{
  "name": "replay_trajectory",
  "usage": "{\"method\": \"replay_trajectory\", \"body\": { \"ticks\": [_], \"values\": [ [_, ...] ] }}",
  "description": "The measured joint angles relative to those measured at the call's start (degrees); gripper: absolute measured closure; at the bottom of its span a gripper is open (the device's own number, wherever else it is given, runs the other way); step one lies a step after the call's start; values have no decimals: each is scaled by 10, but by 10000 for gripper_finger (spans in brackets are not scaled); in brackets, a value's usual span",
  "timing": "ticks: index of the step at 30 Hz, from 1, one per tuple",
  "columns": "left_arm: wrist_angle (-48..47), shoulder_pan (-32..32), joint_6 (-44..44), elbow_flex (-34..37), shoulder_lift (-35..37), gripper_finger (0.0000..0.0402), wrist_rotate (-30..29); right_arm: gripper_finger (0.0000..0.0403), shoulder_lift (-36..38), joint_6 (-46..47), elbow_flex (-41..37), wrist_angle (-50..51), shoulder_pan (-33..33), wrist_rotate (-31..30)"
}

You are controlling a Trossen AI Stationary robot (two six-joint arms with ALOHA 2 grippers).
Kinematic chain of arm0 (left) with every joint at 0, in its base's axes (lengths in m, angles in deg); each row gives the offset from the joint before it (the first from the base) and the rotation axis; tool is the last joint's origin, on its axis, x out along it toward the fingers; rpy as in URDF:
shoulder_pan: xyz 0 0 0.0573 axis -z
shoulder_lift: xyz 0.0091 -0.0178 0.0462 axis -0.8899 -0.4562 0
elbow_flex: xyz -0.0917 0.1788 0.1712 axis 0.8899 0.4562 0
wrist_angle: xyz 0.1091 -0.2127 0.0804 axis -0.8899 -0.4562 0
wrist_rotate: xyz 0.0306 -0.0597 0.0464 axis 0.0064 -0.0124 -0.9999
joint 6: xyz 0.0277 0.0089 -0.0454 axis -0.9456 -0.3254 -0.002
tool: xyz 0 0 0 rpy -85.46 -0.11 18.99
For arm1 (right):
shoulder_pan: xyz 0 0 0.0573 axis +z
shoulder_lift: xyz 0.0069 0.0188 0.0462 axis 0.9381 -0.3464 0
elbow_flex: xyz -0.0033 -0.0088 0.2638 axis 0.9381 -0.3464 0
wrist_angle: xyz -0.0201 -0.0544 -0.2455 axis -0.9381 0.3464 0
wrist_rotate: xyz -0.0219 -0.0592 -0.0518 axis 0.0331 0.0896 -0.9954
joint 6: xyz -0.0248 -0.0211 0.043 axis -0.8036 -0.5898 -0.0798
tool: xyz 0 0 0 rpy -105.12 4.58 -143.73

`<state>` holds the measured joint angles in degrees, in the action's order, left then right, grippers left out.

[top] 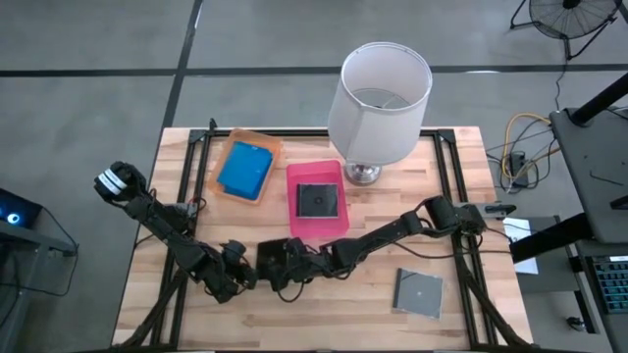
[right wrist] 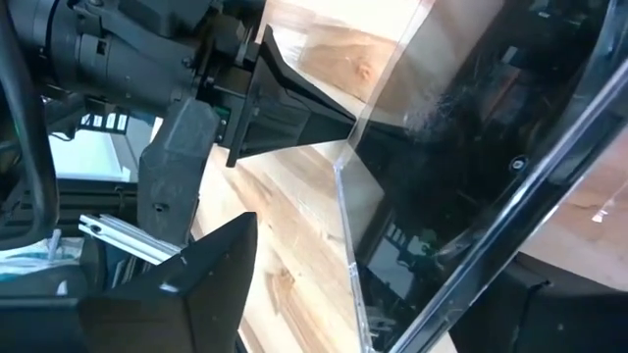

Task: Pick & place jewel cases by type
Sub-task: Put the left black cd case into the pink bin

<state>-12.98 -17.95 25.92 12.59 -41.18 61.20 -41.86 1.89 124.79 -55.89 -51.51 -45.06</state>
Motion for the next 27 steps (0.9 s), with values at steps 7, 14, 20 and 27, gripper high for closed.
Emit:
{"method": "replay_trajectory", "body": {
  "ticks": [7,14,20,27],
  "values": [
    [2,1,3,0,0,401,-6,186,0,4,0,0,0,2],
    [1,1,5,0,0,401,-11,242,0,8,0,0,0,3],
    [1,1,5,0,0,401,-13,288,0,8,-1,1,0,3],
    [-7,1,11,0,1,401,-16,342,0,8,-1,12,3,2]
  ]
}}
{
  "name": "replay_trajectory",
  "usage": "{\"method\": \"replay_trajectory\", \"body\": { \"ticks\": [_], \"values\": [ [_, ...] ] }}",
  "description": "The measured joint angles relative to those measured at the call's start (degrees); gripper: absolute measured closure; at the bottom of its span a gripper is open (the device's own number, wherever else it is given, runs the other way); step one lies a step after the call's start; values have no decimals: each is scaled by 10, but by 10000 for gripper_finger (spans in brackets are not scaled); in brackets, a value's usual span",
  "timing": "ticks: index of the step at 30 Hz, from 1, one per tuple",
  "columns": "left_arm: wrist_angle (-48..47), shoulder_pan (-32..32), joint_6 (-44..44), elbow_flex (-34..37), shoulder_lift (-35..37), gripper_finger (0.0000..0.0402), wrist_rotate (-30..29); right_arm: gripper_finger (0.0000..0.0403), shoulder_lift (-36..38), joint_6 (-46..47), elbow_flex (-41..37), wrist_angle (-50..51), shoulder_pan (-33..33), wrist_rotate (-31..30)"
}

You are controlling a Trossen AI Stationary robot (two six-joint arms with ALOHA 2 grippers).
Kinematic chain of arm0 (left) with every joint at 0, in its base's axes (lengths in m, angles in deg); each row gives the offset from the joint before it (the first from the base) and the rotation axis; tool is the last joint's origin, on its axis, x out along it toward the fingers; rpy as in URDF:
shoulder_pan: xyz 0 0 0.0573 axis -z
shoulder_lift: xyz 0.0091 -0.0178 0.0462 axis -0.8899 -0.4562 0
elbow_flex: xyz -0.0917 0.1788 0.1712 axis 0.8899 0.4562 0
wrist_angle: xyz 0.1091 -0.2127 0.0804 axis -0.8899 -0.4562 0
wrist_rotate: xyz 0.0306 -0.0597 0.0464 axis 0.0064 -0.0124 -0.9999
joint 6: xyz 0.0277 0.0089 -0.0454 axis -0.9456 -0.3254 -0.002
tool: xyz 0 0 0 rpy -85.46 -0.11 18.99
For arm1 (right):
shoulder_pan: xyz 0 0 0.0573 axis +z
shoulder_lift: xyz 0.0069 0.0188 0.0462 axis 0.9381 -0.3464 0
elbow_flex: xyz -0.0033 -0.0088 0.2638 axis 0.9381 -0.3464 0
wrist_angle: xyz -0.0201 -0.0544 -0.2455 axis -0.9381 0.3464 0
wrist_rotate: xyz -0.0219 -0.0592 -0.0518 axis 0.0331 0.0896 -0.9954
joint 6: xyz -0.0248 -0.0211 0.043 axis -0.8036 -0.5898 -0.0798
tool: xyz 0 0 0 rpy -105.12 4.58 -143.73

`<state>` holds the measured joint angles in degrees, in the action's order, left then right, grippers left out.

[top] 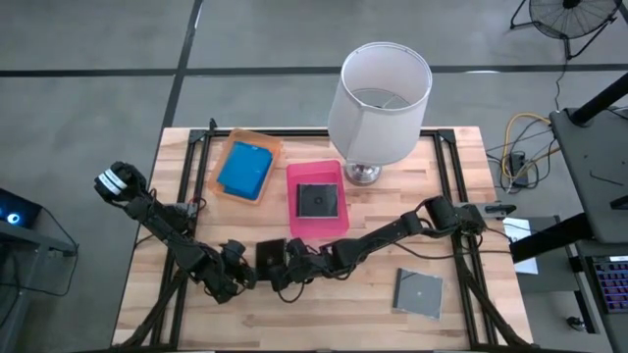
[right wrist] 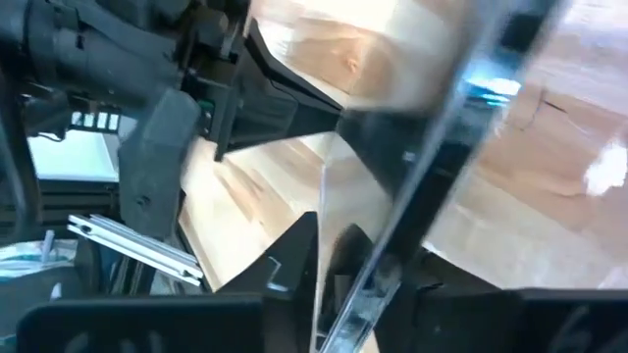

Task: Pick & place jewel cases by type
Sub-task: Put the left black cd case into the pink bin

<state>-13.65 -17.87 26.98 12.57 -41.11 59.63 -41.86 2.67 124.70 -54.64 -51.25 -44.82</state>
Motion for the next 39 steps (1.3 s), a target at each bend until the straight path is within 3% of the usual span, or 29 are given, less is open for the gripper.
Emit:
{"method": "replay_trajectory", "body": {
  "ticks": [8,15,22,27,39],
  "values": [
    [-21,7,10,0,7,401,-2,388,0,-7,0,-1,2,1],
    [-87,38,39,-4,49,401,-11,389,1,-24,0,-2,2,11],
    [-129,68,38,-15,118,401,-74,389,29,-56,-1,0,5,10],
    [-129,73,23,-15,144,401,-103,390,66,-85,-1,6,12,-16],
    [-129,74,-58,-65,153,401,-174,390,184,-122,-1,151,58,-126]
  ]
}}
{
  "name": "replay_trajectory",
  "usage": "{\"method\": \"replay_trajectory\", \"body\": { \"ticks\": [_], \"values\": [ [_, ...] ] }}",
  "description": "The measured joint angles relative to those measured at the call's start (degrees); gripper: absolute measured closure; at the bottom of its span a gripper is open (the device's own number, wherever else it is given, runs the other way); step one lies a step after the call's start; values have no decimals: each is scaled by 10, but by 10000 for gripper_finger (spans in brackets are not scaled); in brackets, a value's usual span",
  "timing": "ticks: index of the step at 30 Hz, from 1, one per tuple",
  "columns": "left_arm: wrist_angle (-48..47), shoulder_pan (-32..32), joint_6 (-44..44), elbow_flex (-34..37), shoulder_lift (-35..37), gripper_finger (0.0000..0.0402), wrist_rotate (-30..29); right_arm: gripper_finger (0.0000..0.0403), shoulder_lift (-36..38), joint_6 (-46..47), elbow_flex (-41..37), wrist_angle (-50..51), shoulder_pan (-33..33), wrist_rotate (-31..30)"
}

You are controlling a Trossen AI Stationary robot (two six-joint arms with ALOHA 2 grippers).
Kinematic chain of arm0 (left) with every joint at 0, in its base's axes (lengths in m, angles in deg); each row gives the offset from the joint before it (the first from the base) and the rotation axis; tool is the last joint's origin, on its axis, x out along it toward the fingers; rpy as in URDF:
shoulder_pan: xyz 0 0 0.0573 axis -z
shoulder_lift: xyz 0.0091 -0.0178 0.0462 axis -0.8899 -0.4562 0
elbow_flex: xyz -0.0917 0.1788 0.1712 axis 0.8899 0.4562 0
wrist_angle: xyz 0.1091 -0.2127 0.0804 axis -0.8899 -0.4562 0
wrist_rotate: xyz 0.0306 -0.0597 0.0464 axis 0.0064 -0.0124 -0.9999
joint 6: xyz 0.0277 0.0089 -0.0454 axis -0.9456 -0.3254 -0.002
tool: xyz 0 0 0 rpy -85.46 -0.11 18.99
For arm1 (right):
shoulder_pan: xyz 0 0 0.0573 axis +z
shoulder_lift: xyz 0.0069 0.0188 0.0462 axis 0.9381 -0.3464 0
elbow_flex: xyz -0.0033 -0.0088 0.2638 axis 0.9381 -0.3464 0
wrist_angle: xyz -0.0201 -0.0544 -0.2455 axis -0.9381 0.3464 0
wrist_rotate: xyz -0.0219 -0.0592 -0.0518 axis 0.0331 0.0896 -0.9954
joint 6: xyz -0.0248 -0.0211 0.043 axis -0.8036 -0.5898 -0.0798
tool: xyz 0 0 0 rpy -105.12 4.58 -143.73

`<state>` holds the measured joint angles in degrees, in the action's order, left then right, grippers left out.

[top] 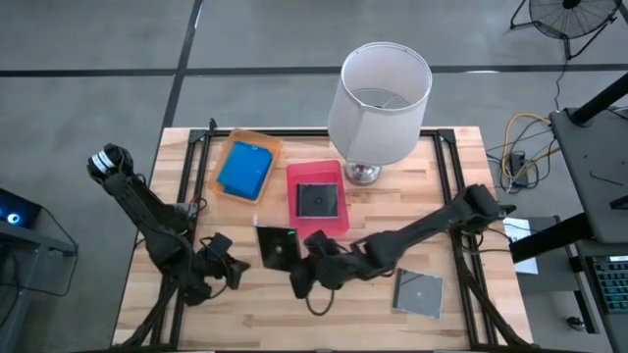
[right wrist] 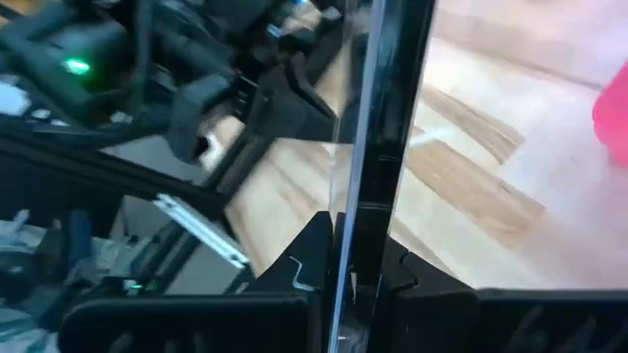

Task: Pick & place jewel cases by type
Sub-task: Put the left black cd case into the pink bin

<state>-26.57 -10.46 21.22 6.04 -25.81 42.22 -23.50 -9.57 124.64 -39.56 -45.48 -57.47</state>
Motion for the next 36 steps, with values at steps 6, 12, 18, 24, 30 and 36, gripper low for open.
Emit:
{"method": "replay_trajectory", "body": {
  "ticks": [6,12,18,24,30,36],
  "values": [
    [0,0,-92,-67,0,401,-60,390,48,-20,0,3,24,-31],
    [-11,0,-174,-144,0,401,-116,390,75,-43,0,-2,51,-73],
    [-30,0,-219,-203,0,401,-195,390,99,-101,0,-34,78,-102],
    [-29,-2,-261,-238,0,401,-225,390,121,-156,0,-60,96,-124],
    [-22,-4,-305,-270,0,401,-228,390,138,-202,0,-70,110,-137],
    [60,-19,-385,-281,0,391,-227,390,146,-226,0,-81,118,-151]
  ]
}}
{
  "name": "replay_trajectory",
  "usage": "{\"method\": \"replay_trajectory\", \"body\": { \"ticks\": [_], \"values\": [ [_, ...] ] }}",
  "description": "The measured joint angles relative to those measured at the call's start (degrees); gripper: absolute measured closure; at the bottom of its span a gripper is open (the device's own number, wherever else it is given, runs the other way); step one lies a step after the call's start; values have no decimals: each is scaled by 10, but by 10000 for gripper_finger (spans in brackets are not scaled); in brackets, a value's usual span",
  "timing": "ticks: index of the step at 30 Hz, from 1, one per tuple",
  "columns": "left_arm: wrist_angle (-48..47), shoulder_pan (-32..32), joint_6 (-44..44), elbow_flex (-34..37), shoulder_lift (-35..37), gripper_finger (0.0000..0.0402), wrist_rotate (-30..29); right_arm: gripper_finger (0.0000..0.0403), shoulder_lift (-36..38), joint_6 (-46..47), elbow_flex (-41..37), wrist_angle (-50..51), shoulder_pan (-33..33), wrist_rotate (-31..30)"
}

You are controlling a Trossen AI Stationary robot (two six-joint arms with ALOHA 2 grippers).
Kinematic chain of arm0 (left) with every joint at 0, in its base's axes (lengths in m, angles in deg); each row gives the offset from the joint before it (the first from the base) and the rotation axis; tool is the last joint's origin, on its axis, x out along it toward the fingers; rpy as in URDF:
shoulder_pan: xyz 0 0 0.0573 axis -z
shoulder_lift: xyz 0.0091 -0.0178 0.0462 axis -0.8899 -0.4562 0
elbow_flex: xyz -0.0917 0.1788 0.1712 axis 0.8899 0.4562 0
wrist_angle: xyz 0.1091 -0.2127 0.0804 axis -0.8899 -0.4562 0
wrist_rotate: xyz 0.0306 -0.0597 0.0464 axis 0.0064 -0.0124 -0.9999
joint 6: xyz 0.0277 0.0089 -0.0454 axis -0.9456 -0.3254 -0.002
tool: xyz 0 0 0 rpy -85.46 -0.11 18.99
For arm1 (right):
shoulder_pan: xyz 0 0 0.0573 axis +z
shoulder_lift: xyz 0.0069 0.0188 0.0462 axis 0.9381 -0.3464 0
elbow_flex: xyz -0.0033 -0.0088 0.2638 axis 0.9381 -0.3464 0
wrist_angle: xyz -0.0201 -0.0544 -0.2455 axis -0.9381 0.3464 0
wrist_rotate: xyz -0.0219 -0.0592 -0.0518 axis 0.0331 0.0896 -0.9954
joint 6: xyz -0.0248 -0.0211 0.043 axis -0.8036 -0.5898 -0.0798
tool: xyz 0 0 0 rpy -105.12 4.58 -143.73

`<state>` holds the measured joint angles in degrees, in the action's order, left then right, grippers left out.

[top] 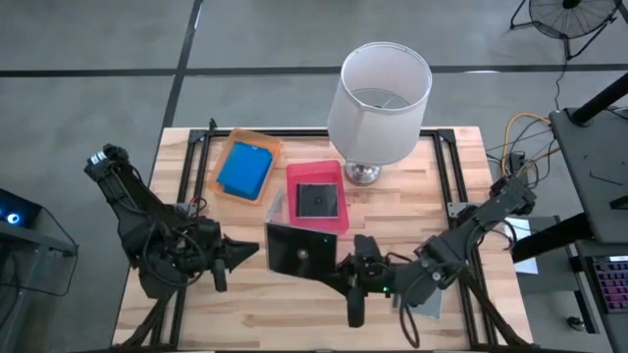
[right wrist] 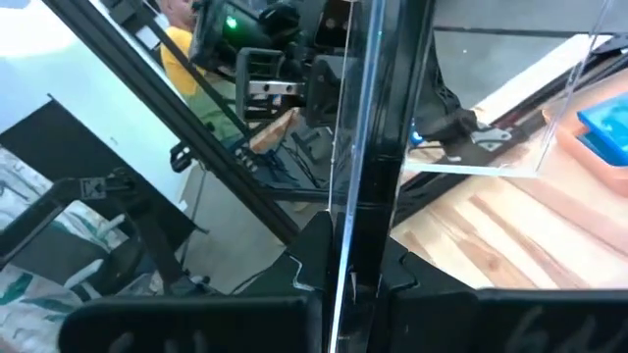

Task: Pick & place jewel cases by type
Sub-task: Put the left black cd case into the pink bin

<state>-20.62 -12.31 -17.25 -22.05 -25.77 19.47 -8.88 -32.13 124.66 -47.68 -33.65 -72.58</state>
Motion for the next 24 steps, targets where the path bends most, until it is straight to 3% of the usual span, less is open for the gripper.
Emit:
{"method": "replay_trajectory", "body": {
  "ticks": [5,14,24],
  "values": [
    [80,-20,-83,-1,0,334,42,390,5,-17,0,-1,7,-9],
    [122,-52,-92,0,0,226,100,390,15,-41,0,3,11,-15],
    [136,-55,-159,-42,0,203,151,390,21,-48,0,5,15,-13]
  ]
}}
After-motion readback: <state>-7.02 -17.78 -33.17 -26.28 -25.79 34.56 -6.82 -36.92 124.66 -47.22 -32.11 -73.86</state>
